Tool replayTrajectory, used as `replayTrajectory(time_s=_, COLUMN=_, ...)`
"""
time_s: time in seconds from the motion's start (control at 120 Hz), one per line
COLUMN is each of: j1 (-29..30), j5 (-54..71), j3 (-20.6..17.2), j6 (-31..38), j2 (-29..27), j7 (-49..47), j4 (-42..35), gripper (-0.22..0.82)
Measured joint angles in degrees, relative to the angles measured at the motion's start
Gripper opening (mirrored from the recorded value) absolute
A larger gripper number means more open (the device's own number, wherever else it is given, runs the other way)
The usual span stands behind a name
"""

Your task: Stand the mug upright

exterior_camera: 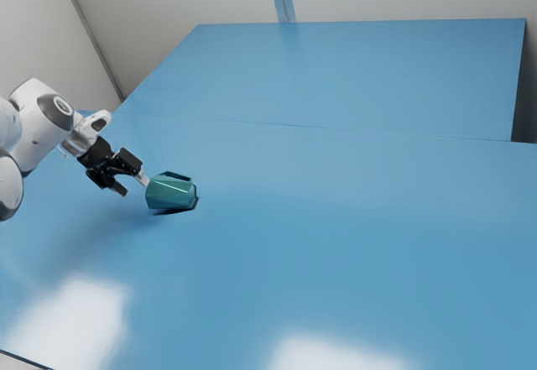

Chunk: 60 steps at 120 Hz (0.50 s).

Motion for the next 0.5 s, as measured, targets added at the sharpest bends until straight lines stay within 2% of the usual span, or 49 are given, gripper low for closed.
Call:
replayTrajectory(time_s=0.225, j1=2.8, j5=-8.4, j3=-0.2, j6=-4.6, j2=4.5, j7=6.0, j4=3.8, gripper=0.6)
replayTrajectory(time_s=0.5, j1=5.4, j5=-15.3, j3=-2.4, j6=-9.3, j2=8.9, j7=12.1, j4=7.1, gripper=0.6)
